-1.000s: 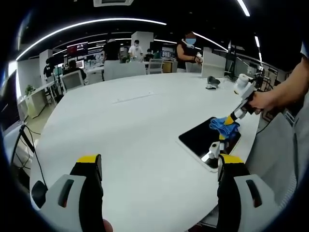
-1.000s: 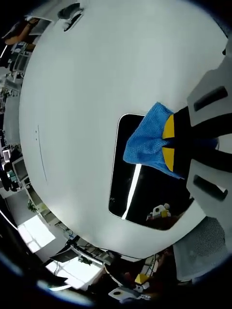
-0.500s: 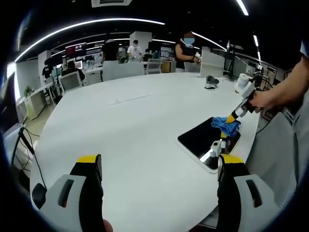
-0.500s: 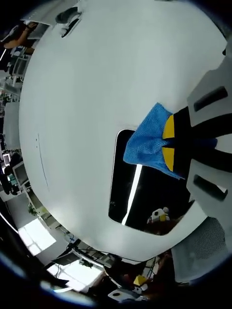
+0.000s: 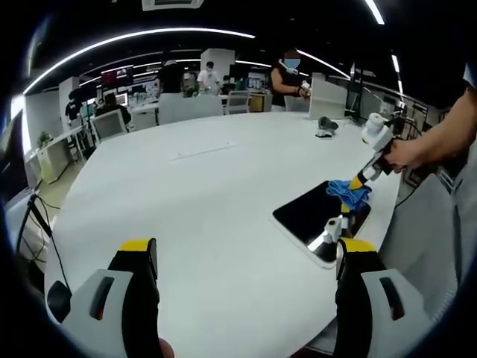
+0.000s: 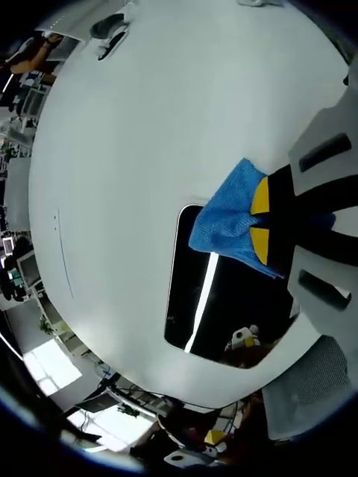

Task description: Wipe the mirror surface with the cleaning cloth until all visible marks leave the cleaned area.

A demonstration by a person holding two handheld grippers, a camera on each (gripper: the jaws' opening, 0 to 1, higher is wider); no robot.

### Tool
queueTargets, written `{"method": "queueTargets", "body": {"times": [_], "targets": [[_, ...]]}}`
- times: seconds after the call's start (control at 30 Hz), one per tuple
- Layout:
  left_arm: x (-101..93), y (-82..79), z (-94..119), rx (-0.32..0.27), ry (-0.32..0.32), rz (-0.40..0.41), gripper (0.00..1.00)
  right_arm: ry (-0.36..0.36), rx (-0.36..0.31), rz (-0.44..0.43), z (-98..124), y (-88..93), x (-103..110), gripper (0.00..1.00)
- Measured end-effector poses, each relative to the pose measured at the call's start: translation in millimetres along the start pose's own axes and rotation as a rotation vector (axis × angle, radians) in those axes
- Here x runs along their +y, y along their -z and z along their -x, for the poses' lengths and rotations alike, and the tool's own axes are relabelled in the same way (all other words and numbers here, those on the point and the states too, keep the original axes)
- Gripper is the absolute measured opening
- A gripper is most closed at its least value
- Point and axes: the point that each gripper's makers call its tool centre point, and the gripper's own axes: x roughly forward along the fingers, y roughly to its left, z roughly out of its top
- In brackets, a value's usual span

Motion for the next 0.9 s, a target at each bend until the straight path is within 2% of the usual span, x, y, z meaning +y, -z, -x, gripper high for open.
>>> {"method": "queueTargets", "body": {"times": [0.47, 0.9], "targets": [[-4.5, 2.6, -2.1, -0.001, 0.002, 0.007, 0.99, -0.005, 0.003, -0.034, 9.4, 23.6, 11.4, 0.00], [-6.7, 3.7, -0.7, -0.002, 0.006, 0.008, 0.99, -0.013, -0.002, -0.075, 17.5, 42.3, 13.7, 0.00]]}}
